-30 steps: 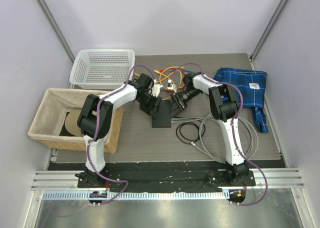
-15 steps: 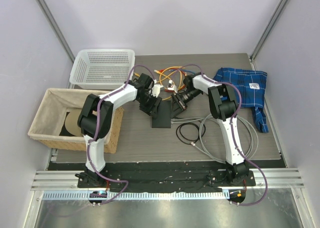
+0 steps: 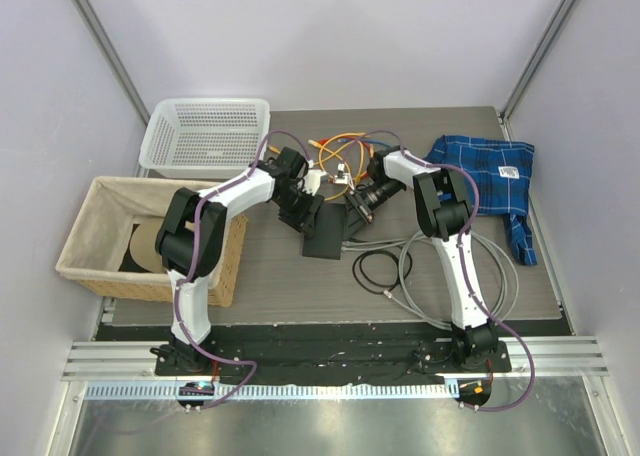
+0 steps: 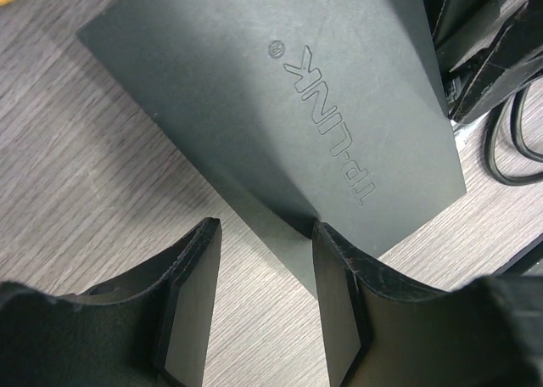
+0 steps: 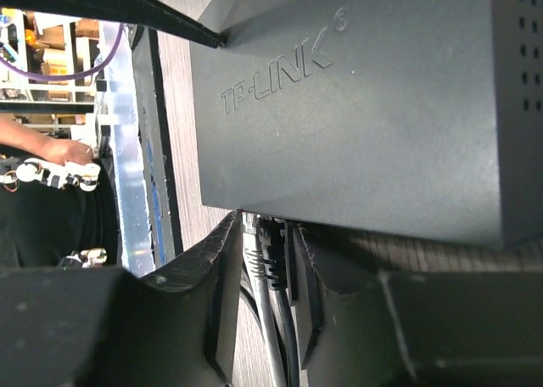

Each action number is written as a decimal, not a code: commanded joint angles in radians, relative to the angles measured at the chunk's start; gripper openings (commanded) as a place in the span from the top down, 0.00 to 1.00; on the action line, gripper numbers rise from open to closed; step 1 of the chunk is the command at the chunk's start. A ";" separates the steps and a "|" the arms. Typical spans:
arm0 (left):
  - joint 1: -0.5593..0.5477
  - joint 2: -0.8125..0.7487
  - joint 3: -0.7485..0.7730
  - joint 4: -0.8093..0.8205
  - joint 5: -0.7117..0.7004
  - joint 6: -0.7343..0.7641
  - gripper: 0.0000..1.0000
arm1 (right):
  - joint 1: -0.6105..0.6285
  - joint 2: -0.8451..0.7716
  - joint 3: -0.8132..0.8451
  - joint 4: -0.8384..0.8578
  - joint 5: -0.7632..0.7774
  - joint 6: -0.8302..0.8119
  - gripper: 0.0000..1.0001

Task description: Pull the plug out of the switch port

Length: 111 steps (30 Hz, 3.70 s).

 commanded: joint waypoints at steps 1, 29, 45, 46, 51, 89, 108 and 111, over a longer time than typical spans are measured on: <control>0.005 0.063 -0.041 -0.024 -0.140 0.057 0.50 | 0.028 0.043 -0.021 -0.102 0.100 -0.090 0.71; -0.017 0.070 -0.049 -0.010 -0.163 0.058 0.49 | 0.030 0.018 -0.138 0.165 0.450 0.281 0.98; -0.022 0.075 -0.043 -0.009 -0.160 0.055 0.49 | 0.050 -0.011 -0.113 0.172 0.496 0.229 0.98; -0.022 0.075 -0.041 -0.007 -0.159 0.055 0.49 | 0.051 -0.014 -0.124 0.181 0.516 0.230 0.98; -0.023 0.076 -0.041 -0.006 -0.157 0.054 0.49 | 0.055 -0.039 -0.147 0.252 0.612 0.258 0.98; -0.026 0.067 -0.043 0.000 -0.148 0.050 0.49 | -0.129 -0.118 -0.014 0.307 0.829 0.339 0.99; -0.028 0.035 -0.078 0.005 -0.145 0.054 0.49 | -0.265 -0.305 -0.004 0.502 0.874 0.540 0.65; -0.028 0.040 -0.074 0.005 -0.143 0.052 0.49 | -0.265 -0.397 -0.082 0.573 0.732 0.578 0.59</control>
